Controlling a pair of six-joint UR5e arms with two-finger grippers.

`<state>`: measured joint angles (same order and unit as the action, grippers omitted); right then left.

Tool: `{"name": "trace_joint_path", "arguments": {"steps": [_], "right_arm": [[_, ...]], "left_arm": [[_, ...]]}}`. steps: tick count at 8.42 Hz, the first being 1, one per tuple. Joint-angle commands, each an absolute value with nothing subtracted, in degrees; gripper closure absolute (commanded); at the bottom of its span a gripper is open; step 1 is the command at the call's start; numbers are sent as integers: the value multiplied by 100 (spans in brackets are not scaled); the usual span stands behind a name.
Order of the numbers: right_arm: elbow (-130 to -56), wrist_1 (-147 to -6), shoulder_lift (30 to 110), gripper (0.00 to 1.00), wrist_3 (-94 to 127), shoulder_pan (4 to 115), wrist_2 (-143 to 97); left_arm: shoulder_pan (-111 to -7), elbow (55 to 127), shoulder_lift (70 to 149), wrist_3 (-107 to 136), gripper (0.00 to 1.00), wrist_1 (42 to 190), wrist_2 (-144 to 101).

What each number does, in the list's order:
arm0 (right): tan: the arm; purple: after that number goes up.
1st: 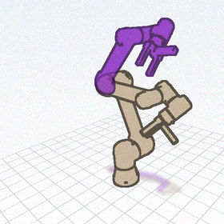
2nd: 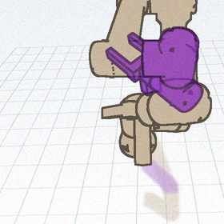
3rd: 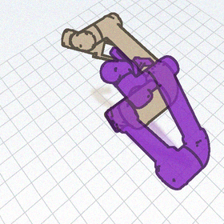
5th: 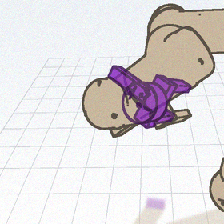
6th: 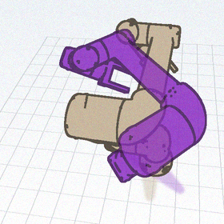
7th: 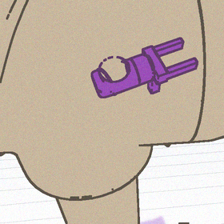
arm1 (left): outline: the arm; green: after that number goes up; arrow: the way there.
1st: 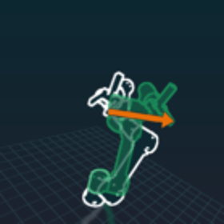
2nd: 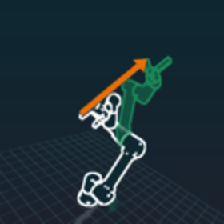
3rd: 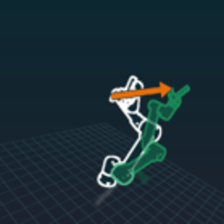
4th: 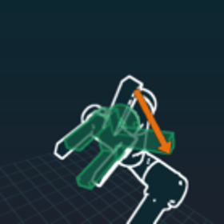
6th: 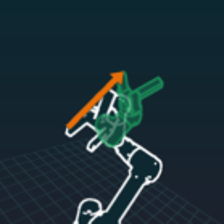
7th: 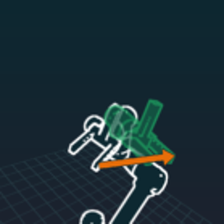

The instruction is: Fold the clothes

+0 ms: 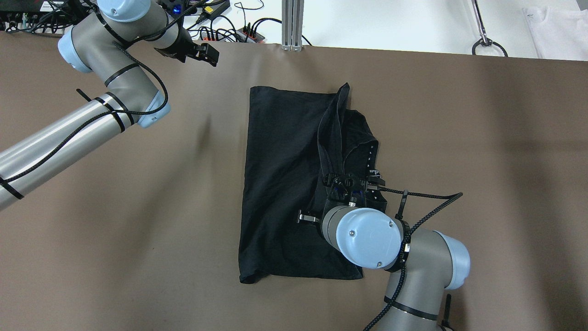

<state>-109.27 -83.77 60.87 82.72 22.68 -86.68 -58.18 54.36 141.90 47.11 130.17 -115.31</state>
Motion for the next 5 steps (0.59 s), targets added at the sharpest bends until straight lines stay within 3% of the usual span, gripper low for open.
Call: {"name": "trace_joint_path", "arguments": {"steps": [1, 3, 5], "right_arm": [[-10697, -8429, 6371, 18, 6554, 2118, -8640], [-10696, -8446, 6425, 25, 5804, 2109, -8683], [-10696, -8446, 6434, 42, 5565, 2101, -8675]], "left_arm": [[-5818, 5502, 14151, 4755, 0, 13017, -11531], [-5810, 5502, 14142, 4755, 0, 13017, -11531], [-5775, 5493, 14133, 4737, 0, 13017, -11523]]}}
